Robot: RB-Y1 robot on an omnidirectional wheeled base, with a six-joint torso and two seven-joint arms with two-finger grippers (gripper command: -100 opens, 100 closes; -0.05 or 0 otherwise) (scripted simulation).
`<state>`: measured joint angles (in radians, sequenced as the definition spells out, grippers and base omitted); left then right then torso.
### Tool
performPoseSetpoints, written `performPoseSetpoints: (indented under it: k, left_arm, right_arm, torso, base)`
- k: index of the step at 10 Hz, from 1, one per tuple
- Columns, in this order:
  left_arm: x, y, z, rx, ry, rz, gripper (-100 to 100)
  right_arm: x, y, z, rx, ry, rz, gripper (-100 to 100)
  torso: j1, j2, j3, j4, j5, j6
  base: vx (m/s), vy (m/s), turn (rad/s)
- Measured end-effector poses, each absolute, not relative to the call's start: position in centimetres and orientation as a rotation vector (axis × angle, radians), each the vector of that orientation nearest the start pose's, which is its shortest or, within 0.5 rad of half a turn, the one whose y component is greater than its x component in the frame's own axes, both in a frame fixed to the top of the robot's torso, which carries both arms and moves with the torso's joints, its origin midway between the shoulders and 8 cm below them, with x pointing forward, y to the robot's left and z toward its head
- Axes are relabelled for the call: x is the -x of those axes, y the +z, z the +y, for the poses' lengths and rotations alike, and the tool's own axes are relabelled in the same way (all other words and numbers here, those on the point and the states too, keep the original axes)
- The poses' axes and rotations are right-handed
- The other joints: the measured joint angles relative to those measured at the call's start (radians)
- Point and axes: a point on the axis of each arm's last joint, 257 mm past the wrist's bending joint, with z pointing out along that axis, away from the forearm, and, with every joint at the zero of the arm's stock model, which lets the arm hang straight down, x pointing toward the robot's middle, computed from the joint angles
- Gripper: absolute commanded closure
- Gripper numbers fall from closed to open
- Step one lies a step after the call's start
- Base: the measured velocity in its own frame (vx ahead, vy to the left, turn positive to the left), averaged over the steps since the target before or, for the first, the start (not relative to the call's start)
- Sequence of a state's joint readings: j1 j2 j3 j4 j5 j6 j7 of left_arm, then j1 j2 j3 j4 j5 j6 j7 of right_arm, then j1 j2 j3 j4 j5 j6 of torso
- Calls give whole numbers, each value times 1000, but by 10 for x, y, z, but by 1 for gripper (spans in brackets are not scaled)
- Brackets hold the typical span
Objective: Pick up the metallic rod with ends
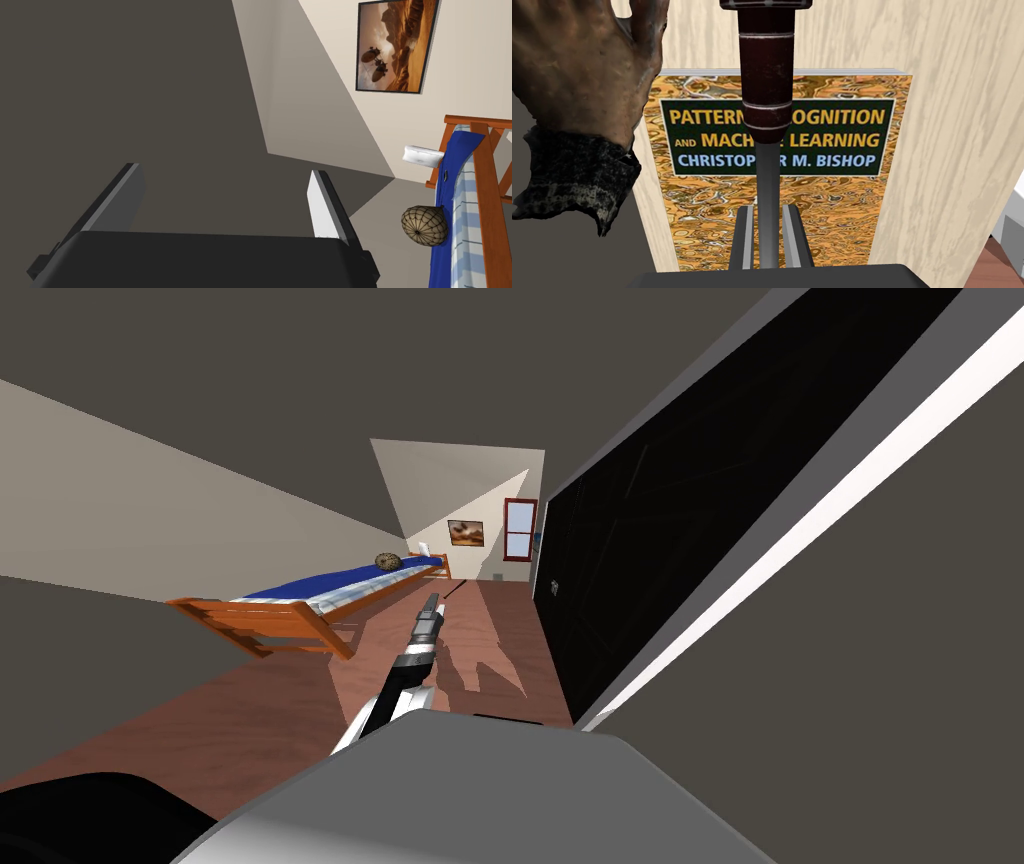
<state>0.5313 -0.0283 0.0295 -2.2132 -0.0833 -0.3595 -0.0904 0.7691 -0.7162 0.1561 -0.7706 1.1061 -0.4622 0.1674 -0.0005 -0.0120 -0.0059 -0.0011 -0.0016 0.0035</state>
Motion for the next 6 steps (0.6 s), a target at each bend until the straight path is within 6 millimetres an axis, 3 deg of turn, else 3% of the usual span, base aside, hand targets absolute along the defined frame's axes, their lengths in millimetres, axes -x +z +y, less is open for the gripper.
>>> performPoseSetpoints:
  k: [1,2,3,5,6]
  left_arm:
    - [-371,-46,297,772,-1066,821,0]
    - [-371,-46,297,772,-1066,821,0]
    - [-371,-46,297,772,-1066,821,0]
    - [-371,-47,297,772,-1066,821,0]
    - [-371,-46,297,772,-1066,821,0]
  right_arm:
    - [175,-558,-525,126,-73,3095,100]
    - [175,-558,-525,126,-73,3095,0]
    - [175,-558,-525,127,-73,3095,100]
    - [181,-546,-538,139,-82,3103,100]
    - [181,-545,-538,140,-81,3104,0]
  torso:
    - [0,0,0,0,0,0]
    - [0,0,0,0,0,0]
    - [0,0,0,0,0,0]
    - [3,-3,-2,-1,1,1]
    - [2,-2,-2,-1,1,0]
  base:
    - [0,0,0]
    - [0,0,0]
    - [33,19,-103]
    - [42,31,-53]
    - [0,0,0]
